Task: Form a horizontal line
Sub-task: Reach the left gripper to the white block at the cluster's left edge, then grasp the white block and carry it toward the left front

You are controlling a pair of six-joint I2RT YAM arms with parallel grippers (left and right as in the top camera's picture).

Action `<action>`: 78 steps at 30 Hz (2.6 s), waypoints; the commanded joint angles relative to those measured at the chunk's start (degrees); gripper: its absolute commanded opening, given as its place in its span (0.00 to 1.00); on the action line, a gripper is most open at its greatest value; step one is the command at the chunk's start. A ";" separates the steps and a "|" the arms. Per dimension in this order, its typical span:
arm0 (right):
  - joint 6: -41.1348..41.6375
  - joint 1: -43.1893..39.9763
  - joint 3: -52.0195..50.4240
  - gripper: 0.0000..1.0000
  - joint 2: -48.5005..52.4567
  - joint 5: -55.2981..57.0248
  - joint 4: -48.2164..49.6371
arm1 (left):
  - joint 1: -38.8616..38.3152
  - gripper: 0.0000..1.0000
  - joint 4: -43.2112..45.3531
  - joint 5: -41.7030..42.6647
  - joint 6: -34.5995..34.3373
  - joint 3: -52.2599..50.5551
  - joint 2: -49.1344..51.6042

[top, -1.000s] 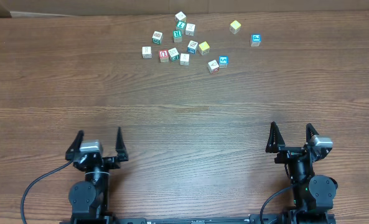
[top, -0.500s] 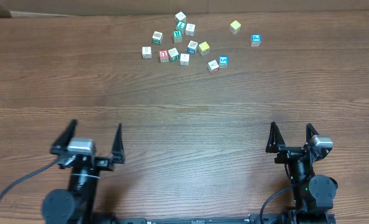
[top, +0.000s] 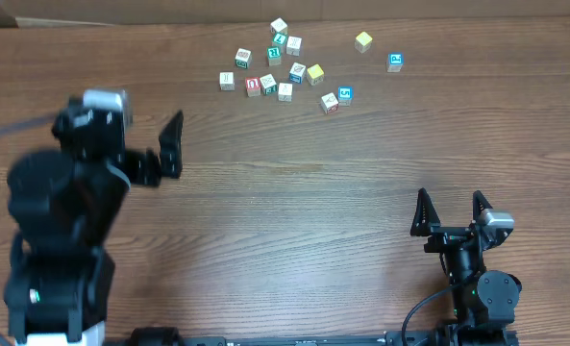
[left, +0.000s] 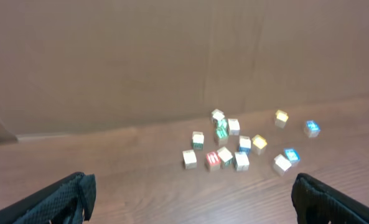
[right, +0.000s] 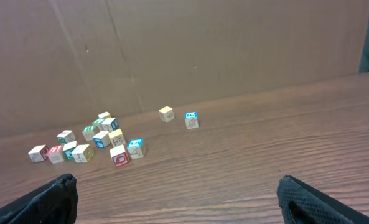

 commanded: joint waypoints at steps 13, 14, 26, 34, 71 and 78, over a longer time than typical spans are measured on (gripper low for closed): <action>-0.44 0.26 -0.59 1.00 -0.48 0.13 0.28 | -5.57 0.99 -14.91 10.49 0.63 27.93 27.54; -0.42 0.26 -0.59 1.00 -0.48 0.11 0.28 | -5.75 1.00 -15.02 11.08 0.50 27.89 29.11; -0.42 0.26 -0.59 1.00 -0.48 0.13 0.28 | -5.77 1.00 -5.62 -5.05 -8.68 27.91 50.88; -0.42 0.26 -0.59 1.00 -0.48 0.13 0.28 | -6.08 1.00 8.70 -5.11 -9.86 27.91 67.71; -0.42 0.26 -0.59 1.00 -0.48 0.13 0.28 | -7.10 0.19 9.73 -17.66 -6.78 28.83 58.73; -0.42 0.26 -0.59 1.00 -0.48 0.13 0.28 | -7.08 0.18 -10.56 -21.88 -6.71 28.83 30.23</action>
